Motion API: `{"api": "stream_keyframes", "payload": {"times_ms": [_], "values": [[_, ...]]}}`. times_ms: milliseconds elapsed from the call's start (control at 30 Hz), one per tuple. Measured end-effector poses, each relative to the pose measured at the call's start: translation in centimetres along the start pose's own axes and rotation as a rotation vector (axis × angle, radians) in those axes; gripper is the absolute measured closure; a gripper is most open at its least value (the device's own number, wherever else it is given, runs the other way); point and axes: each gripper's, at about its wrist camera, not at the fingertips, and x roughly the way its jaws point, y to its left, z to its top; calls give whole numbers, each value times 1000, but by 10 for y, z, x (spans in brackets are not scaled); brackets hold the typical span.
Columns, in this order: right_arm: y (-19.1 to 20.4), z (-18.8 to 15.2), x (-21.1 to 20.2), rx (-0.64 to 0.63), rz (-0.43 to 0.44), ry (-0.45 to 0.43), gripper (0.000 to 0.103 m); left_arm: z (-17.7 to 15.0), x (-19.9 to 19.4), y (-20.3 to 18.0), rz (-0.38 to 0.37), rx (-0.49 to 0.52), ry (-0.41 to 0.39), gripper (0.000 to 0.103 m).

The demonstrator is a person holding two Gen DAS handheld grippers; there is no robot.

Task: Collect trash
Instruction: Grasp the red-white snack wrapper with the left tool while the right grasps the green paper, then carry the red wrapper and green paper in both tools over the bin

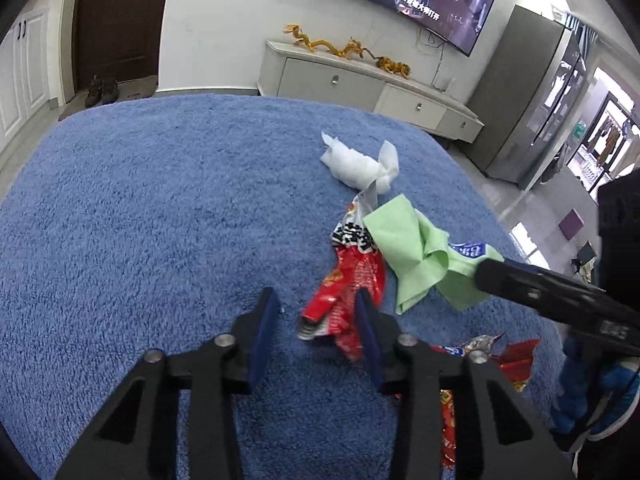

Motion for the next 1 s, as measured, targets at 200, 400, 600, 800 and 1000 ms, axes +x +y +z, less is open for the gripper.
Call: {"api": "stream_keyframes", "payload": {"times_ms": [200, 400, 600, 800, 1000], "values": [[10, 6, 0, -47, -8, -2, 91, 0, -3, 1, -43, -3, 5, 89], [24, 11, -33, -72, -44, -90, 95, 6, -30, 1, -22, -27, -66, 91], [32, 1, -77, -60, -73, -168, 95, 10, -77, -8, -6, -8, -151, 91], [41, -22, -128, -34, -110, -245, 95, 5, -117, -33, -40, 22, -216, 91], [48, -50, -189, -8, -182, -354, 95, 5, -140, -71, -136, 48, -251, 91]]}}
